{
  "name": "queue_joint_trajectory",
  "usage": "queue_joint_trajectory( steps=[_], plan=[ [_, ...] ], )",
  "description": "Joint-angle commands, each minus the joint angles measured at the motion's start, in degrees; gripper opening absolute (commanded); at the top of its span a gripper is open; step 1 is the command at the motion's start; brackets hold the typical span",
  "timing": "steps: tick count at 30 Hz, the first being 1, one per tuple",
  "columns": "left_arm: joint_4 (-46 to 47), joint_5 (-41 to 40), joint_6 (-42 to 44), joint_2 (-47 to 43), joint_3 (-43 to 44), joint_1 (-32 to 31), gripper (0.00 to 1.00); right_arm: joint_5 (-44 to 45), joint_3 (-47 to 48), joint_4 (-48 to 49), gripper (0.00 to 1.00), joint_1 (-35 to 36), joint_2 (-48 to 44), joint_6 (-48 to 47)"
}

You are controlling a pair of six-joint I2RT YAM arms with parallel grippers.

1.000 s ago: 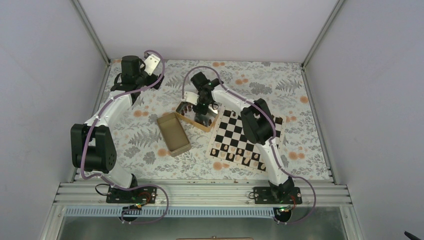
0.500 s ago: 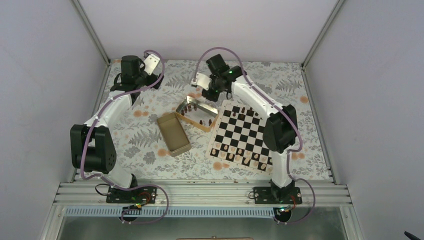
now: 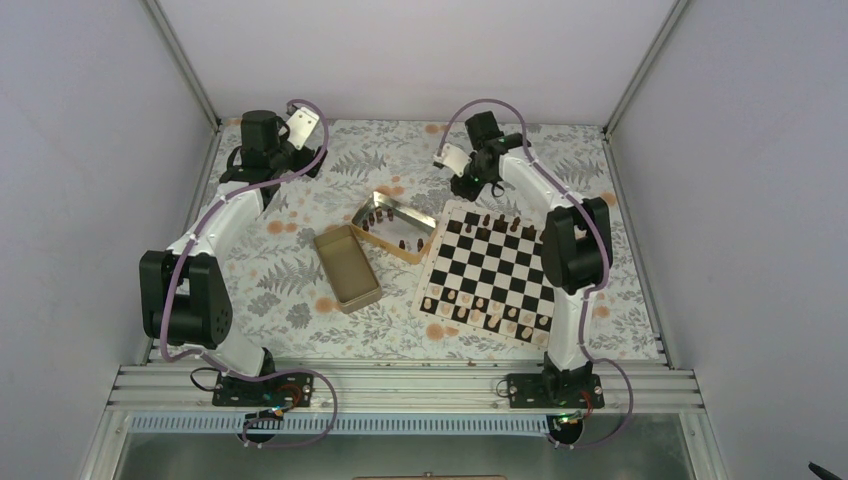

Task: Set up the chess pieces on the board
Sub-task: Place the chess piece on the chessboard.

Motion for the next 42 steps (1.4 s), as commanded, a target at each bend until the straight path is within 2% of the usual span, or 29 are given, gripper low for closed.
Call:
queue_joint_trajectory(
  steps=[1,4,8,23,33,42],
  plan=[
    [0.53,-0.24,0.21,-1.28,0.08,0.09,1.0,-2.1,-1.74,1.64,0.08,-0.76,1.39,-1.04],
    [0.41,-0.24,0.19,-1.2,0.21,0.08,1.0,-2.25,-1.98,1.11,0.08,-1.39,1.65,-1.18],
    [0.45,-0.56,0.29,-1.22,0.19,0.09,1.0,-3.22,-5.16,1.09,0.08,-2.42,-2.38,-1.03],
    [-0.19,0.25,-0.08,-1.2,1.03,-0.13,1.0,-5.17,-28.38,4.75,0.1,-7.32,-20.31,0.87],
    [-0.42,-0.09,-0.13,-1.04,1.15,-0.17,1.0,-6.66,-38.72,15.33,0.1,-9.7,-23.48,1.9],
    [-0.34,-0.42,-0.05,-0.81,1.22,-0.22,1.0,-6.97,-40.2,17.82,0.11,-12.29,-23.21,1.12]
  ],
)
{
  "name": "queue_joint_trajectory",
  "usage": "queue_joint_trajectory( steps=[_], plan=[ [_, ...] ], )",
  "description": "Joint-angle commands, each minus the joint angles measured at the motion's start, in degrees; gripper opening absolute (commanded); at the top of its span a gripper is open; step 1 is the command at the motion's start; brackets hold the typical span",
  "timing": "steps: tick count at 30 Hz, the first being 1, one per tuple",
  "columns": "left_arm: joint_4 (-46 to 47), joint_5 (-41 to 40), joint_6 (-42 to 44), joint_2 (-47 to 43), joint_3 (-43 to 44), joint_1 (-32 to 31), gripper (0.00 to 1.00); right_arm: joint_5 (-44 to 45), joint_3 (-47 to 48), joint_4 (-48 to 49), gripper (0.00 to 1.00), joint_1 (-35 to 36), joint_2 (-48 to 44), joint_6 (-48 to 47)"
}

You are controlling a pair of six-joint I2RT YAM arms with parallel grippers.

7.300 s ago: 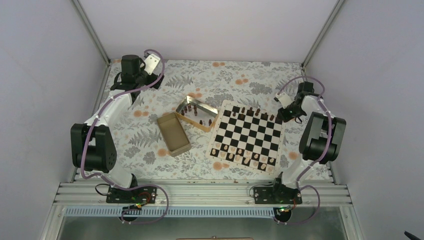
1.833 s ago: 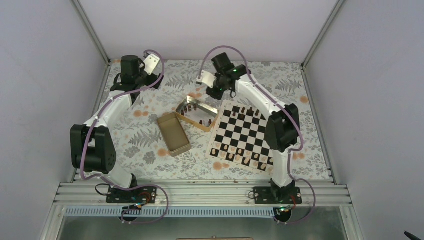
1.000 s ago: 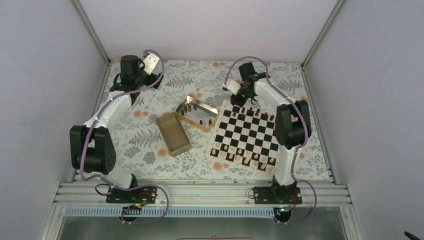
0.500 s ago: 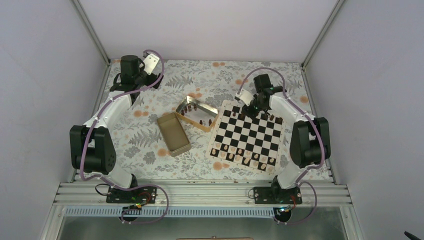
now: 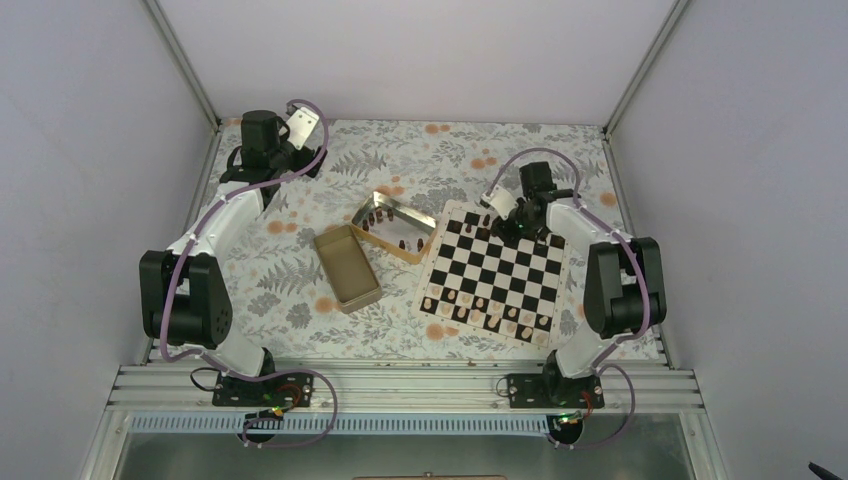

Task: Set up the chess pieces on the board
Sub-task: Place the chess piece on the chessboard.

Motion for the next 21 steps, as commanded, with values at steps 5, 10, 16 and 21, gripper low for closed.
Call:
queue_joint_trajectory(
  steps=[5,10,16,21],
  plan=[
    [-0.26,-0.13,-0.02,-0.71,1.2,-0.15,1.0,-1.66,-0.54,3.5,0.11,-2.15,-0.6,-0.2],
    [-0.31,-0.06,0.05,-0.6,1.17,-0.13,1.0,-2.14,-0.21,3.62,0.11,-2.57,2.16,-0.51],
    [-0.35,0.09,0.13,-0.68,1.17,-0.17,1.0,-2.45,-0.19,4.52,0.11,-3.1,4.34,-0.6],
    [-0.26,0.05,0.11,-0.67,1.02,-0.17,1.0,-2.47,-0.02,4.93,0.11,-3.32,5.18,-0.71]
  ],
)
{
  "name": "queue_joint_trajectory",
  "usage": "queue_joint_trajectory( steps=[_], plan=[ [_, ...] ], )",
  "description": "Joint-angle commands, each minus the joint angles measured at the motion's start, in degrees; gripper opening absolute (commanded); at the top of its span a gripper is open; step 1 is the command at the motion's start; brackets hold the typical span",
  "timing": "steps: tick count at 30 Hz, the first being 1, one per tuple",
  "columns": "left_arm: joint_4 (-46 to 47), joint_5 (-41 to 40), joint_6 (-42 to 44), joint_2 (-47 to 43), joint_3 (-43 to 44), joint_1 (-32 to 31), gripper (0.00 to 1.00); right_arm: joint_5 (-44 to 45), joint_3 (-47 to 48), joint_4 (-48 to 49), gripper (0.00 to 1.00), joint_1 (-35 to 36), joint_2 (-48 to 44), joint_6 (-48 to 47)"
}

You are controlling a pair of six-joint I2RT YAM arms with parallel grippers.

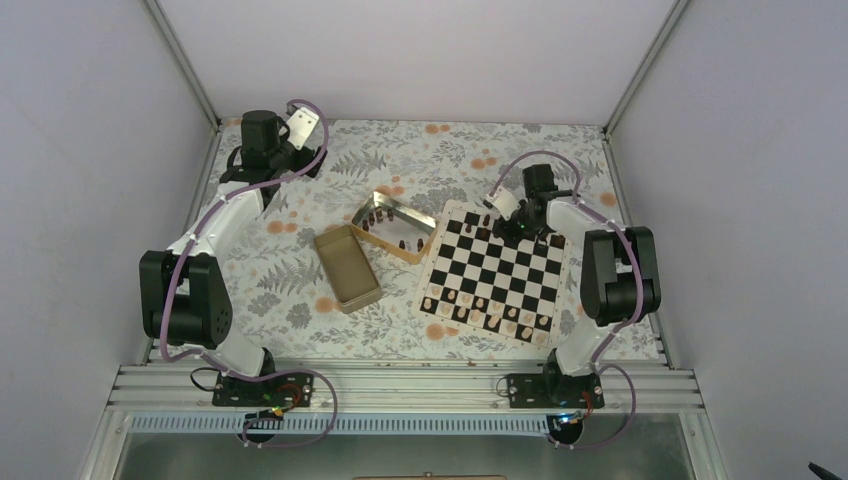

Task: Set up the chess pieces on the board
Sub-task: Place the chess piece on the chessboard.

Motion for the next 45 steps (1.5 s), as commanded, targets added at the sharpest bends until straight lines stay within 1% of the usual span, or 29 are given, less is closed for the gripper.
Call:
queue_joint_trajectory(
  steps=[1,20,27,31,37,40,45],
  plan=[
    [-0.26,0.11,0.16,-0.66,1.0,-0.13,1.0,-1.36,0.02,1.61,0.11,-0.74,1.02,-0.52],
    [-0.09,0.05,0.25,-0.73,0.72,-0.12,1.0,-0.52,1.16,1.22,0.11,-1.27,3.69,-1.2],
    [0.0,-0.09,0.34,-0.74,0.52,-0.16,1.0,-0.19,1.52,1.29,0.14,-1.29,3.83,-1.14],
    [0.09,-0.13,0.38,-0.85,0.59,-0.15,1.0,0.19,1.89,0.47,0.18,-1.29,2.93,-1.12],
    [0.07,-0.24,0.51,-1.2,0.45,-0.13,1.0,0.37,4.47,-3.44,0.25,-1.24,-1.62,-0.85],
    [-0.17,0.13,0.6,-1.22,0.56,-0.13,1.0,-0.8,7.52,-7.3,0.26,-0.93,-3.27,-0.72],
    [-0.17,0.13,0.6,-1.61,0.5,-0.12,1.0,-2.97,14.84,-14.24,0.3,2.88,-5.88,-0.46]
  ],
)
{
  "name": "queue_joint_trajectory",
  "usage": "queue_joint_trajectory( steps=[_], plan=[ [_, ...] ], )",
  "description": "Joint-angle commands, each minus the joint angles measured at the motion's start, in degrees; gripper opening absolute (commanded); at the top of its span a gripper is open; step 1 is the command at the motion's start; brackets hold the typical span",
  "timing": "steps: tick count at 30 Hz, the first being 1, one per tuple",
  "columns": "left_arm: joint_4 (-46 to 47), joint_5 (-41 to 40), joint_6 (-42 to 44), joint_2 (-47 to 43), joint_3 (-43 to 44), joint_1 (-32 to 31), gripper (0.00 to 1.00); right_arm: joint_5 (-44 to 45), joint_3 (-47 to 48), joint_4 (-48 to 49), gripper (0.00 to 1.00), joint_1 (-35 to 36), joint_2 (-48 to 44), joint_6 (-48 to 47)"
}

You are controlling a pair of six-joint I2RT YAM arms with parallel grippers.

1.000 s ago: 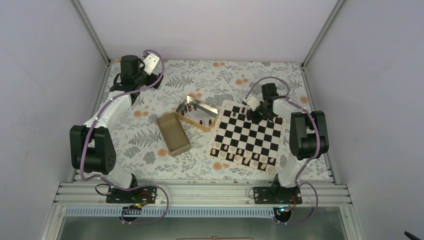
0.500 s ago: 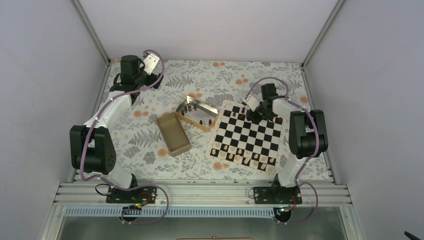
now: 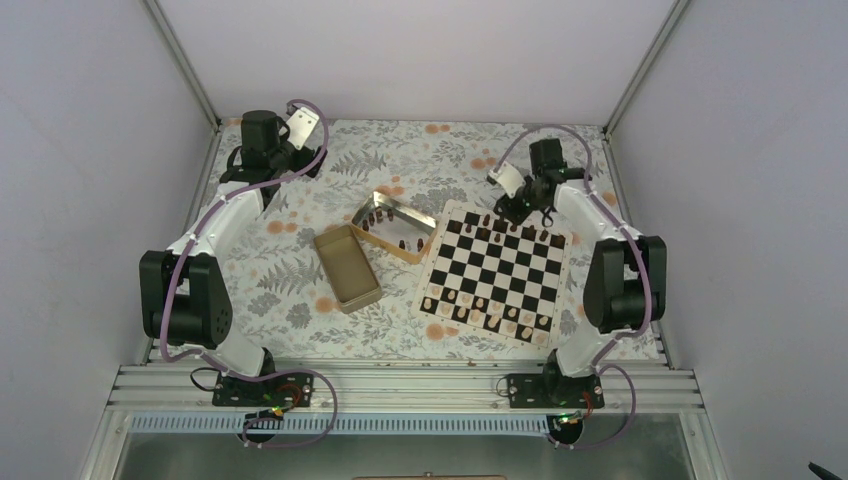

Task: Set up the chess pieces on the board
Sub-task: Pick up the chess piece from the storage box.

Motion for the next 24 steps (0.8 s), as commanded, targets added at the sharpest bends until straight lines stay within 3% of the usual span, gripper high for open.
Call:
queue_joint_trajectory(
  steps=[1,7,16,24],
  plan=[
    [-0.2,0.14,0.56,-1.63,0.58,-0.13,1.0,-2.94,7.29,-6.77,0.32,4.93,-3.89,0.14],
    [-0.26,0.49,0.32,-1.8,0.62,-0.13,1.0,-0.97,17.47,-8.42,0.38,15.44,1.03,1.21],
    [-0.19,0.67,0.12,-2.16,0.59,-0.13,1.0,-1.29,28.96,-5.39,0.37,24.47,13.97,1.64],
    [-1.16,0.63,0.1,-1.71,1.24,-0.13,1.0,8.02,37.59,-16.53,0.37,30.62,23.95,0.32]
  ],
)
